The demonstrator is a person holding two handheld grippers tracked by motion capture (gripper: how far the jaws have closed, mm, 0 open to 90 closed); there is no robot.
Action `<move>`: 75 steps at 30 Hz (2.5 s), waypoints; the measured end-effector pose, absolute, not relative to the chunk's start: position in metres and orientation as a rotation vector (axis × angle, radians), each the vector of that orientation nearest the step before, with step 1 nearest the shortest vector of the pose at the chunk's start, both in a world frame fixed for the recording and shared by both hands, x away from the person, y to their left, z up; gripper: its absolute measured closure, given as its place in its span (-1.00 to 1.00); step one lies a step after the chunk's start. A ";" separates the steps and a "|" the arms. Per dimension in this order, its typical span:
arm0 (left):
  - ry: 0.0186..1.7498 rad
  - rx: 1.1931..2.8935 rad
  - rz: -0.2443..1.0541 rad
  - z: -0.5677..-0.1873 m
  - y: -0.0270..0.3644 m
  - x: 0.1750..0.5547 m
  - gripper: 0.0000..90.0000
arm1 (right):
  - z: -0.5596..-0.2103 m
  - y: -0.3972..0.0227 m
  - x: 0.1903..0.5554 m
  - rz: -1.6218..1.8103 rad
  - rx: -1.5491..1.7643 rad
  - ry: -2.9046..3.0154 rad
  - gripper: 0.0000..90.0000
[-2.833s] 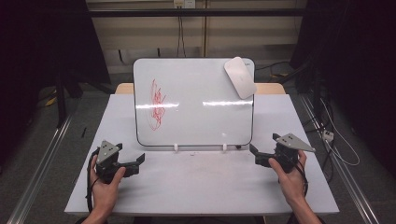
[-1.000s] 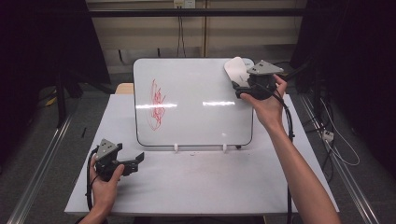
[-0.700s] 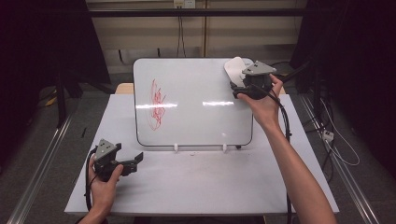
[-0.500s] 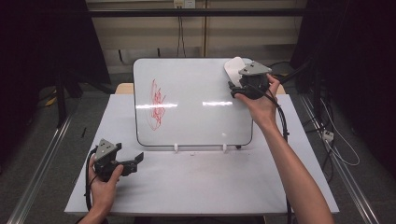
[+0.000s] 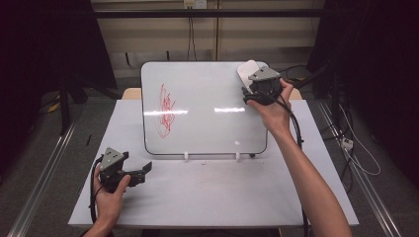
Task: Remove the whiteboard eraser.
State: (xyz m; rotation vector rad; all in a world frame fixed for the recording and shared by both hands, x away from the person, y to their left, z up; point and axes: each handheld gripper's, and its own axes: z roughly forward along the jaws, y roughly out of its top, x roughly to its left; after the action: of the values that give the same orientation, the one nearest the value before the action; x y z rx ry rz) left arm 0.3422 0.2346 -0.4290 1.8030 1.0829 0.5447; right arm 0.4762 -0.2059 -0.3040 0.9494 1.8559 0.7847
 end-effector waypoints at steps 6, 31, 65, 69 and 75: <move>1.090 1.798 0.552 -0.428 0.237 0.340 -0.87 | -0.303 -0.205 0.476 0.781 0.975 1.845 -0.33; 1.095 1.794 0.554 -0.428 0.240 0.339 -0.86 | -0.299 -0.213 0.473 0.885 1.027 1.855 -0.30; 1.106 1.795 0.556 -0.429 0.239 0.341 -0.86 | -0.303 -0.212 0.439 1.048 0.991 1.821 -0.30; 1.096 1.800 0.555 -0.429 0.237 0.341 -0.86 | -0.306 -0.208 0.434 1.064 0.971 1.828 -0.30; 1.094 1.803 0.561 -0.428 0.237 0.340 -0.86 | -0.312 -0.199 0.426 1.072 0.935 1.839 -0.30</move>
State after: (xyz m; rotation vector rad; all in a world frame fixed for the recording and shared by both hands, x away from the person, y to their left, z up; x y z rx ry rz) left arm 0.3403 0.2371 -0.4282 1.8027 1.0939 0.5615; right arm 0.4263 -0.1990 -0.3120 0.9352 1.8389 1.0723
